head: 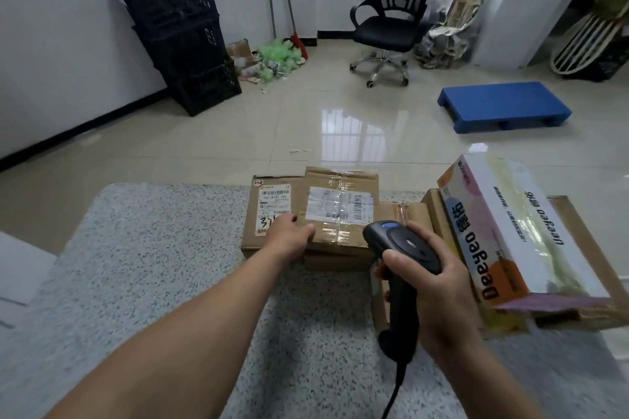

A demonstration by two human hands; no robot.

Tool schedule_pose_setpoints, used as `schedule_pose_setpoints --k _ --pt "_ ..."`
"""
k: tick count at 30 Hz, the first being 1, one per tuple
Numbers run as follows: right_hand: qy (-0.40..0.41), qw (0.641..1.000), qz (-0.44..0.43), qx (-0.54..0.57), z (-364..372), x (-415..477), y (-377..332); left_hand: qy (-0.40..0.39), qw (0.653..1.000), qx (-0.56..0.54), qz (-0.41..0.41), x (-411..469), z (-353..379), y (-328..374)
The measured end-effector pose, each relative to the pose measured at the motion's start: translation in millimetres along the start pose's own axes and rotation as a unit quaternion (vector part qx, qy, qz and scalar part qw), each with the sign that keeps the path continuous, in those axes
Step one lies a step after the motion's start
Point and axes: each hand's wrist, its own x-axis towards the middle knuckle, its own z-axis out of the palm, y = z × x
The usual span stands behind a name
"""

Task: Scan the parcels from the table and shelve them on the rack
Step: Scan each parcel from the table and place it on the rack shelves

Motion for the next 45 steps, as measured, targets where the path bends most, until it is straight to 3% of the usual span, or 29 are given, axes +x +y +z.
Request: schedule_pose_setpoints --k 8,17,21,25,32,38,45 --pt "0.002 1.000 -0.003 0.002 20.7 -10.5 0.1 -0.034 0.990 -0.136 -0.015 -18.4 -30.5 -15.4" --pt "-0.025 0.999 -0.009 -0.037 104.5 -87.6 20.0 -0.018 0.983 -0.176 0.040 -79.9 -164.2 -87.2" --pt "-0.036 0.998 -0.009 -0.044 150.4 -131.7 39.4 0.014 0.992 -0.097 0.075 -103.3 -237.1 -134.5" --pt "-0.048 0.998 -0.005 -0.050 186.7 -164.1 57.3 0.063 0.993 0.058 0.076 -115.9 -288.1 -185.4" --pt "-0.061 0.995 -0.005 -0.074 212.6 -188.3 72.6 0.065 0.941 0.327 0.049 -127.0 -289.9 -257.0" --pt "-0.071 0.995 -0.001 -0.066 218.7 -198.4 72.9 0.066 0.907 0.408 0.080 -132.4 -279.5 -270.2" --pt "-0.072 0.995 0.012 -0.062 205.5 -205.5 79.6 0.012 0.927 0.374 -0.015 -136.7 -247.2 -305.4"
